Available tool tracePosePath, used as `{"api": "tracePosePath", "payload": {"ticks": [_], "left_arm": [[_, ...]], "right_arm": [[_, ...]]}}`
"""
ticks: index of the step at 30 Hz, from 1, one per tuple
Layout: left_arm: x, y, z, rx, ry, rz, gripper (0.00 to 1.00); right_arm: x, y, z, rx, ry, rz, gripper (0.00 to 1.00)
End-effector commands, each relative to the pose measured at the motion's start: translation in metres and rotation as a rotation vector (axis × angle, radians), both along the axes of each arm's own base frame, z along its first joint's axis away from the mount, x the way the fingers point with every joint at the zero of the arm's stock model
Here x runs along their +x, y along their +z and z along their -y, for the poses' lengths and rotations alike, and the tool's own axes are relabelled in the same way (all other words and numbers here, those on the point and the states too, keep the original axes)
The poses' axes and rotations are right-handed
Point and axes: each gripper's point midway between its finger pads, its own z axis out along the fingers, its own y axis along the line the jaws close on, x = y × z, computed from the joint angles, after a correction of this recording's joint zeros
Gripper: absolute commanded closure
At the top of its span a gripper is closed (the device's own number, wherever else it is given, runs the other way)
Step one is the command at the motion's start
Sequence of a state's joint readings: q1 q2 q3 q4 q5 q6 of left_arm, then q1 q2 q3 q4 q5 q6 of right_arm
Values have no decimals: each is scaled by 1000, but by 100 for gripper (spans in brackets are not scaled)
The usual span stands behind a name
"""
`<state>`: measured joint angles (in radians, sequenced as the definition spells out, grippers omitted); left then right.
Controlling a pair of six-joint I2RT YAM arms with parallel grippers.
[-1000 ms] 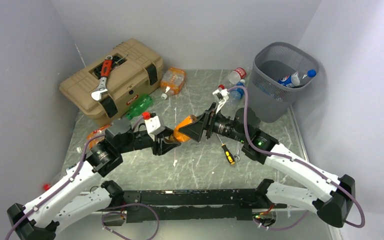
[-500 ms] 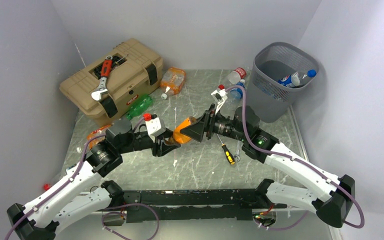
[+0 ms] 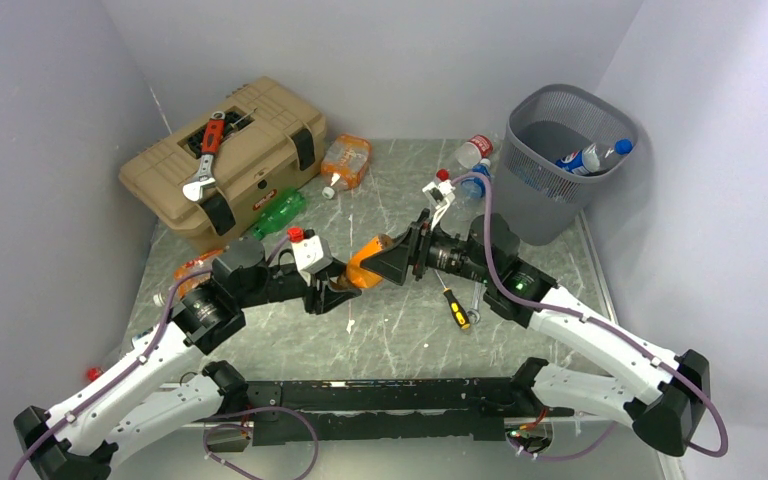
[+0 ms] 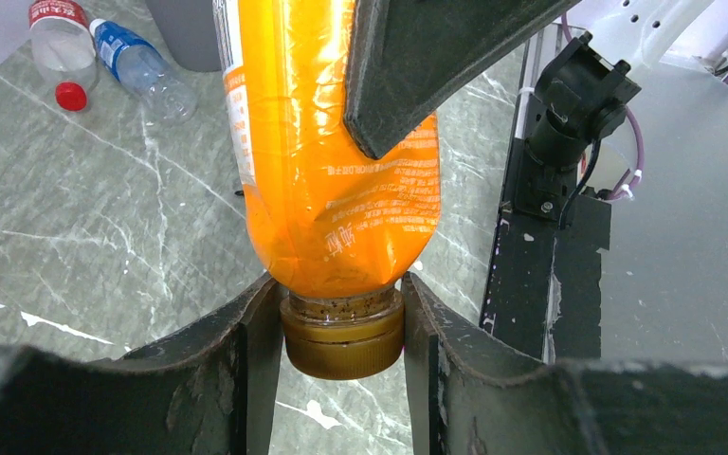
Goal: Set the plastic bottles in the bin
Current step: Place the plastic bottle in the trash bin.
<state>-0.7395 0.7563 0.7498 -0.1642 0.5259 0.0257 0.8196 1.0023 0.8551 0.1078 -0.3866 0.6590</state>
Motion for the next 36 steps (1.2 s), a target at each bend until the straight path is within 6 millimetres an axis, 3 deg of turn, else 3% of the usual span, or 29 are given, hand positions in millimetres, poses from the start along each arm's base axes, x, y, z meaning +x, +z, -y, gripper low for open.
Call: {"api": "tracePosePath", "payload": {"ticks": [1,3,5,7,9,12,13,21,36], "left_arm": [[0,16,2,-32,-2,39,63],[0,16,1,-33,-2,41,64],[0,16,2,-36,-8,47,84],[-1,15,2,-37,-13,48,100],[-1,14,3,-31,-16,46,100],[-1,12,5,-25,-22,41,100],[-1,11,5,-24,-26,40,100],[-1,5,5,-26,-38,85,100],[-11,-39,4,123,-138,402,100]], "right_arm": [[-11,28,3,79,39,92,100],[-11,29,3,84,37,95,100],[-11,30,2,87,40,94,100],[-12,29,1,78,50,86,72],[-15,30,1,58,66,85,36],[-16,38,7,26,55,101,8],[-16,44,10,19,43,118,3],[-17,52,33,-178,-1,117,0],[-18,2,47,-457,15,-52,0]]}}
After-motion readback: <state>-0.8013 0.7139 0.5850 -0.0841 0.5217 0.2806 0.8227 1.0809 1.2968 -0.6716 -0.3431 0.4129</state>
